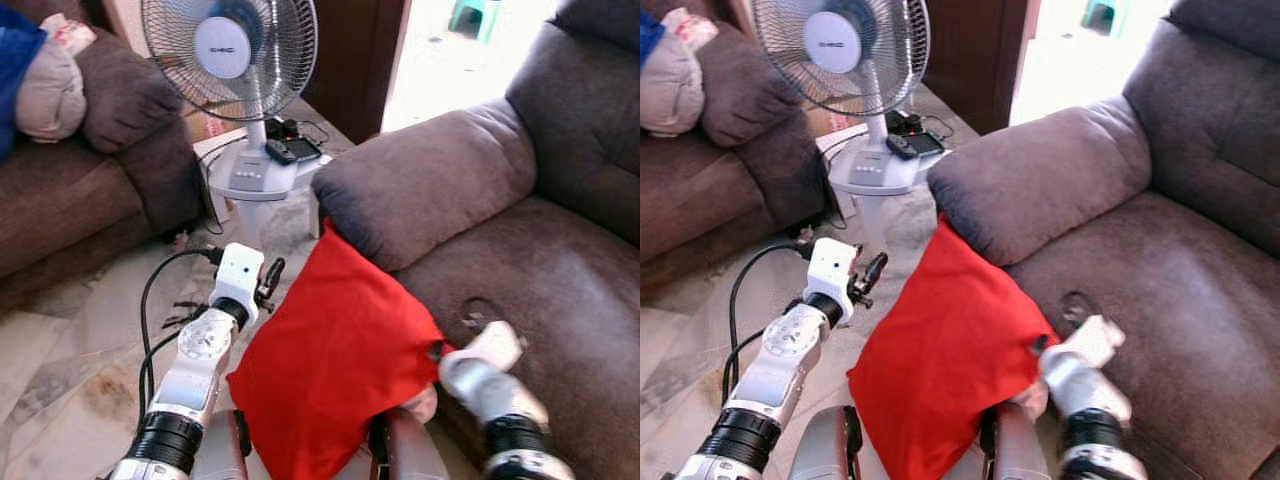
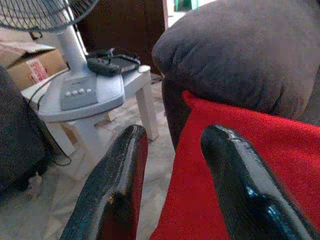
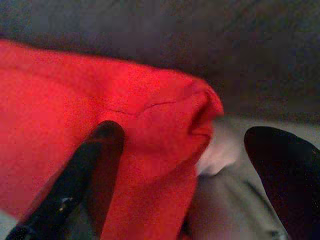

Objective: Move the pillow to the sofa from floor

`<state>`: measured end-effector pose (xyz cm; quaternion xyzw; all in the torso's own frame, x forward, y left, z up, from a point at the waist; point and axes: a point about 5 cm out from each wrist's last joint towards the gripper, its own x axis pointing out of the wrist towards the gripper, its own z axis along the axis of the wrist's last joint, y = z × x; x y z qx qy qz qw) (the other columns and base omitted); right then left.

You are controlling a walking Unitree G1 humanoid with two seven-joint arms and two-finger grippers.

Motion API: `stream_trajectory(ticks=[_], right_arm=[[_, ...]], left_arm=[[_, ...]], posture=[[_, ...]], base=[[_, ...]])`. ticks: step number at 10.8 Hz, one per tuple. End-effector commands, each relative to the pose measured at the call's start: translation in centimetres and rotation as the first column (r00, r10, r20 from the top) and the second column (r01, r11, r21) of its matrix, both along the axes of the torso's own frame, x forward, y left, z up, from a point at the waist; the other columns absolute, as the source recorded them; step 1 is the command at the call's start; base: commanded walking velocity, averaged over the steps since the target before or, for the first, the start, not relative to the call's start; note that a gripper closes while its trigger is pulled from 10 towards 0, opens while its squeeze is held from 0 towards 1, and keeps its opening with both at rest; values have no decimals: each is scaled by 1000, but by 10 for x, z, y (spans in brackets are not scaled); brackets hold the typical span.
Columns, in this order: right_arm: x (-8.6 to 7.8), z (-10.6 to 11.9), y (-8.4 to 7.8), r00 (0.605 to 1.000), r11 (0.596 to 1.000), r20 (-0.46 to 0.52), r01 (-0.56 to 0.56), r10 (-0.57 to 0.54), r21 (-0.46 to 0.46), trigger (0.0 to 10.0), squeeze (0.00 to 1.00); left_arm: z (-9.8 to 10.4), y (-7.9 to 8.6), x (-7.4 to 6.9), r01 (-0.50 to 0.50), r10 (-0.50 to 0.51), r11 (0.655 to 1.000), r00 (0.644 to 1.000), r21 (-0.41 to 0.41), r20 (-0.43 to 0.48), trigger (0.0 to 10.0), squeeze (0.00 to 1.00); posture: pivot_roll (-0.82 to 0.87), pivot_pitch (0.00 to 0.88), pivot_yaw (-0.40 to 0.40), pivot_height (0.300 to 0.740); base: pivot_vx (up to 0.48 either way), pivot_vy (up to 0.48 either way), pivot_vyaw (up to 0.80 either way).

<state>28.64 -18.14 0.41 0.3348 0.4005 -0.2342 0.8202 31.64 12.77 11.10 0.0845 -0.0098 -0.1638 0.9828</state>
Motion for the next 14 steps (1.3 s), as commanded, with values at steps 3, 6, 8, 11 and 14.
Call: stream_trajectory(ticks=[3,6,8,11,14], right_arm=[[5,2,16,1000,997,10,-14,13,77,10000,0],[17,9,46,985,983,96,-152,142,106,10000,0],[21,10,63,968,966,130,-231,215,120,10000,0],[21,8,60,966,967,123,-240,229,82,0,0],[25,11,54,962,969,145,-242,231,60,0,0]], left_arm=[[-2,2,-4,0,1,999,1000,34,-11,10000,0],[-2,0,-5,5,-5,999,1000,49,-8,10000,0],[-2,0,-6,8,-8,998,1000,63,-5,10000,0],[-2,1,-6,6,-6,997,1000,75,-7,10000,0],[-3,-1,-3,9,-8,996,1000,85,-10,10000,0]], posture=[[42,57,-56,570],[51,64,-52,570],[56,66,-51,570],[55,67,-50,570],[49,53,-46,570]], base=[[0,0,0],[0,0,0],[0,0,0],[0,0,0],[0,0,0]])
